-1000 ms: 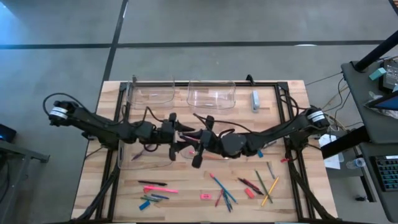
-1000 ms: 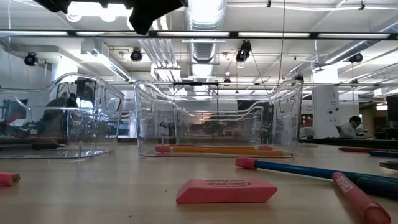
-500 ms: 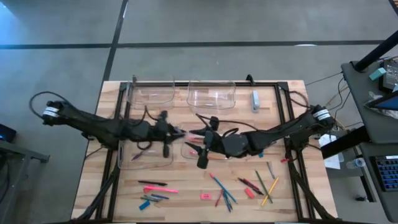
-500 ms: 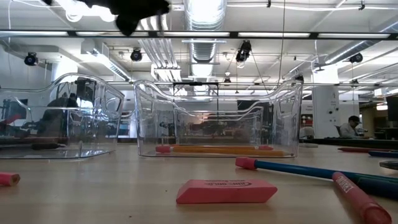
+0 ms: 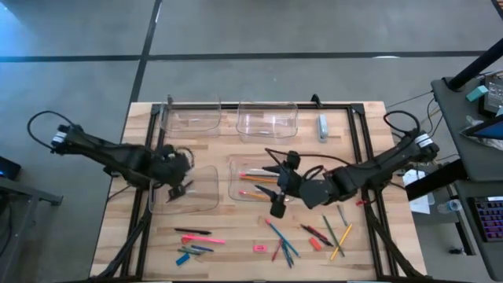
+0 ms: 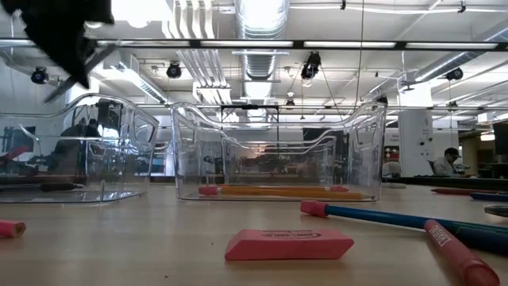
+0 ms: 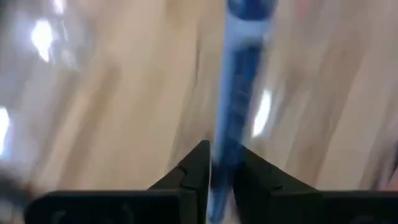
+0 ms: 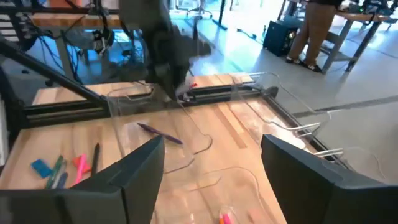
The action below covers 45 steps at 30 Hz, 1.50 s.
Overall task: Sort crayons/erasers/pens/pencils in bins
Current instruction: Put the purple pen into the bottom left transparent bin, then put the top blue eraser into the top right transparent bin
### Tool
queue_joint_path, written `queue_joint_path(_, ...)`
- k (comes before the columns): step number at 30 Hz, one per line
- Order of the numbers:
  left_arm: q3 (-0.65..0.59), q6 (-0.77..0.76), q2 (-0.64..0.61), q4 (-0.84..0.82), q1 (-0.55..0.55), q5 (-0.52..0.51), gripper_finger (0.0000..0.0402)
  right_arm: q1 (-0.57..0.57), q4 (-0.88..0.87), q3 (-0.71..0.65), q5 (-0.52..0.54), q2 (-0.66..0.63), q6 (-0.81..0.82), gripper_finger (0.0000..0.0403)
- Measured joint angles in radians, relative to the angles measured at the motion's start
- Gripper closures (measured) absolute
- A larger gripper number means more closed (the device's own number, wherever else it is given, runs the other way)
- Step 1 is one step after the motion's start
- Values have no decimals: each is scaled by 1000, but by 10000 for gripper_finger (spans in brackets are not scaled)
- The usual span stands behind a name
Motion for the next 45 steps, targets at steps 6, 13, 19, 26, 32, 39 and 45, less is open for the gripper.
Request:
queue_joint_path(6, -14, 62, 99, -115, 0, 217, 298, 42, -17, -1, 0, 3, -9, 159)
queue_joint_path(13, 72, 153, 123, -69, -1, 182, 264, 74, -209, 3, 100, -5, 72, 161)
queue_joint_path(19, 8, 393, 0, 668, -45, -164, 263, 60, -742, -7, 133, -40, 605, 170)
queue_joint_path(26, -275, 734, -62, 1715, -54, -18, 262, 77, -1244, -122, -116, -69, 1226, 182)
queue_joint_path(32, -404, 786, -49, 2021, -50, 5, 262, 85, -1057, -345, -331, -125, 1309, 184)
queue_joint_path(39, -406, 789, -54, 1994, -50, 3, 262, 56, -825, -564, -422, -135, 1364, 184)
queue_joint_path(45, -406, 791, -54, 1991, -50, 3, 262, 24, -840, -618, -422, -140, 1407, 184)
